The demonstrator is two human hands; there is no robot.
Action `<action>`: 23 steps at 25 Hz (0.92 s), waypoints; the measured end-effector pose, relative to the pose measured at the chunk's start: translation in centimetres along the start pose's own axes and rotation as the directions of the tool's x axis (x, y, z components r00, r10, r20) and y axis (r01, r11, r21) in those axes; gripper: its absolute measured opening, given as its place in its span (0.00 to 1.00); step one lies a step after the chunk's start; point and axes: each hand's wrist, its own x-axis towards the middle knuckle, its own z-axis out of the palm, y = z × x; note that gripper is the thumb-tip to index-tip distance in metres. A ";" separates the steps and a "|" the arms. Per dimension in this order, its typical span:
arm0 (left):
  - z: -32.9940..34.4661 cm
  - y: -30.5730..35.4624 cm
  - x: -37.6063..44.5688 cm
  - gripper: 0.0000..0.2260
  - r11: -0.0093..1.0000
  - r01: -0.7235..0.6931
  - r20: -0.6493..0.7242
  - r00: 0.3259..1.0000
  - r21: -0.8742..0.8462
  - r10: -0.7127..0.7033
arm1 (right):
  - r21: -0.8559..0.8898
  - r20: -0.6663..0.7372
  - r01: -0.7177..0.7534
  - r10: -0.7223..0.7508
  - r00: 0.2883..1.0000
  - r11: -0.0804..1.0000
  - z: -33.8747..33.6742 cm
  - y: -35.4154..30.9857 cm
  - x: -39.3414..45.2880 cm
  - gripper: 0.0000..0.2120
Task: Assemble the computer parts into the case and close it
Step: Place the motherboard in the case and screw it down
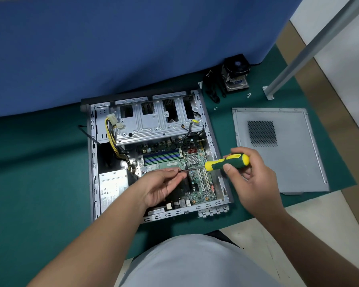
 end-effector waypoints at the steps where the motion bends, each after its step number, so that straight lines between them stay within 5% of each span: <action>1: -0.2 0.1 -0.4 0.16 0.999 -0.016 0.032 0.999 -0.046 0.018 | 0.044 -0.029 -0.017 0.019 0.999 0.999 0.0 -0.1 0.0 0.16; 14: -1.6 0.6 -1.9 0.11 0.987 -0.151 0.174 0.972 -0.053 0.158 | 0.164 -0.080 -0.160 0.175 0.981 0.973 0.3 -0.1 -0.6 0.11; 23: -2.5 1.1 -2.3 0.10 0.983 -0.186 0.187 0.966 0.009 0.181 | 0.058 -0.007 -0.110 0.110 0.994 0.992 0.1 -0.9 -0.8 0.13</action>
